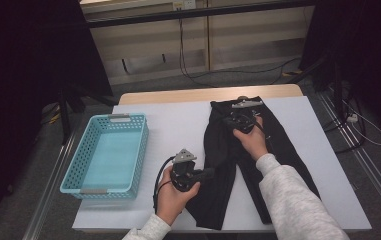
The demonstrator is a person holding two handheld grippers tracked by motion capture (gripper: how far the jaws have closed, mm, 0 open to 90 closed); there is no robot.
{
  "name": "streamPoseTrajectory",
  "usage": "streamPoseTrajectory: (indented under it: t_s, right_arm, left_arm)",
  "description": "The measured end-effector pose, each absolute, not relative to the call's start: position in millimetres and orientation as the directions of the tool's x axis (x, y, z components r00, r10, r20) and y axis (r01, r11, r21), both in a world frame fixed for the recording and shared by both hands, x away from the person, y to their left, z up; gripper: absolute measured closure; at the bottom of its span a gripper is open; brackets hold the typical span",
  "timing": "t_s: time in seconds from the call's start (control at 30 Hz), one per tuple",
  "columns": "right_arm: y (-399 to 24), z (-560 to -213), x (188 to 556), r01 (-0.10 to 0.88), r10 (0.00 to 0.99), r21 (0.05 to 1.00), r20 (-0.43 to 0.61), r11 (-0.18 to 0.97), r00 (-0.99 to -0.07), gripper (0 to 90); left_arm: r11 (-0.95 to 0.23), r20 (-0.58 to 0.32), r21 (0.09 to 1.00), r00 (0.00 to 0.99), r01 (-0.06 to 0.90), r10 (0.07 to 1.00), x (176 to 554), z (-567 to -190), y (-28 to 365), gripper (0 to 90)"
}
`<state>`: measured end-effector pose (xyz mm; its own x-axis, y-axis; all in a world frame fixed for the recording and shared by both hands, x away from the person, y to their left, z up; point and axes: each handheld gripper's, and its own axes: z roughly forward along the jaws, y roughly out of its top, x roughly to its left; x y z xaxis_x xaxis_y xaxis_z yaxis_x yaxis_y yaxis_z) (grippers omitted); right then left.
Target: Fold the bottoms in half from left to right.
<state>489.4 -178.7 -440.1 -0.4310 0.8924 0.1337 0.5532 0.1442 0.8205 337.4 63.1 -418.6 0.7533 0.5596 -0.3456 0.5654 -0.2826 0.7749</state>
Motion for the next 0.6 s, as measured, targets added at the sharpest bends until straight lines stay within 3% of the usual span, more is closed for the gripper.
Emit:
streamPoseTrajectory:
  t_s: [0.27,0.6]
  right_arm:
    - [-195.5,-416.8,487.2,0.514,0.893,0.844,0.107,0.15,-0.436,85.8]
    - [-254.5,-369.7,478.8,0.465,0.92,0.863,-0.002,0.199,-0.391,86.2]
  left_arm:
    - [-0.258,-0.375,0.791,0.773,0.554,0.512,337.0,-406.7,52.0,89.9]
    - [-0.262,-0.383,0.84,0.862,0.475,0.332,339.9,-367.4,-20.6,89.6]
